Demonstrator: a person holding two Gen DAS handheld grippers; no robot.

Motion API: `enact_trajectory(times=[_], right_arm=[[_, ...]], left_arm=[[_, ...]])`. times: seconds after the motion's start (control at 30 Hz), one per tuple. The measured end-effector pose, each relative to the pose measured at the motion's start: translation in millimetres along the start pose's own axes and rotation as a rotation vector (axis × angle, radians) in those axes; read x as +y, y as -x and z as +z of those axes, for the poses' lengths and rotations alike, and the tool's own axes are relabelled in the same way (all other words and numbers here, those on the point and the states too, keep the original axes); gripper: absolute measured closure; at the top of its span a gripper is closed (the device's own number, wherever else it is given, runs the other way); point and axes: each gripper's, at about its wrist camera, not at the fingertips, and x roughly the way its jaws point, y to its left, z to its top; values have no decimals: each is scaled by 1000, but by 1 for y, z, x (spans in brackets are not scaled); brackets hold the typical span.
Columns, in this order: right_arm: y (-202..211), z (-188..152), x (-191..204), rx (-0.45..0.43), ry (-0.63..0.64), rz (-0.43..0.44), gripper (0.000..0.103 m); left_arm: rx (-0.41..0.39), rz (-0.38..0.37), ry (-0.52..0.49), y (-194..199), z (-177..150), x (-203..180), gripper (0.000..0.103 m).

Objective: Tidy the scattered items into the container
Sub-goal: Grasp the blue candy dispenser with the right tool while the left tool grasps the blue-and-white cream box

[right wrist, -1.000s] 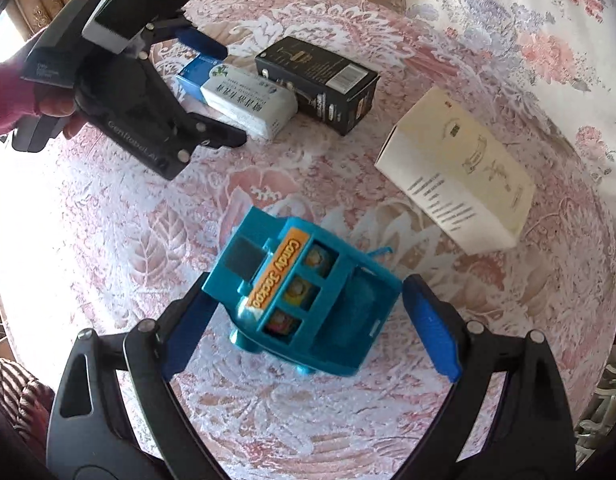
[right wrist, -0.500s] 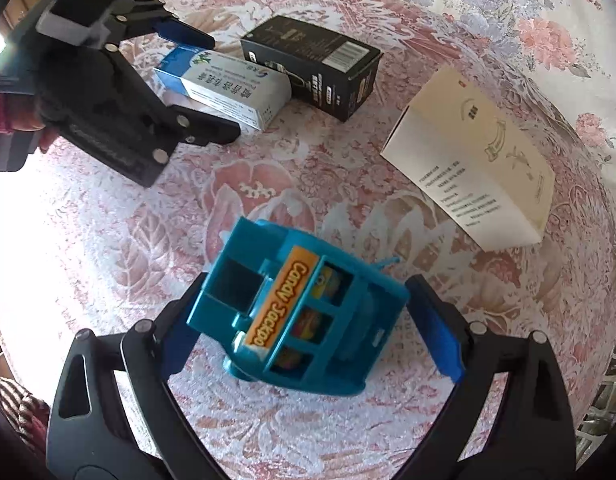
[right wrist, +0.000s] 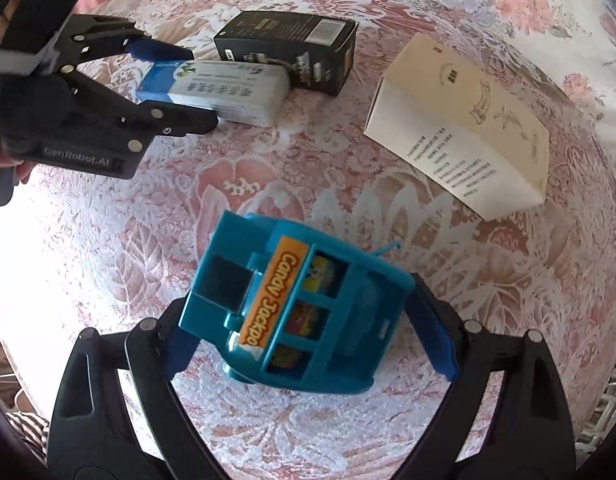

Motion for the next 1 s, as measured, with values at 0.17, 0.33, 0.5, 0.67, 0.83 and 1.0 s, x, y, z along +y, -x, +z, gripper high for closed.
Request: enact_trajectory(times=[0.17,0.33,0.5,0.67,0.83,1.0], right_arm=[[6,-14,4,-31,-5,-4,13],[43,-56,17,-55,-14,-22,14],[48,-72,20,-69,-18,-25,14],[54,-84,24,-72,-24,-25,14],[59,-93,24,-78,-41,-28,14],[74,-101,24,-85,-71,-26,14]], left_arm=[[-8,2,-3,4,-4,-8,55],[-8,1,-1,8,-8,-14,63],[-6,10,8,10,-15,-13,66],[-6,19,21,11,-18,-15,67],[-4,25,28,13,-23,-19,67],[-2,26,34,17,-31,-23,67]])
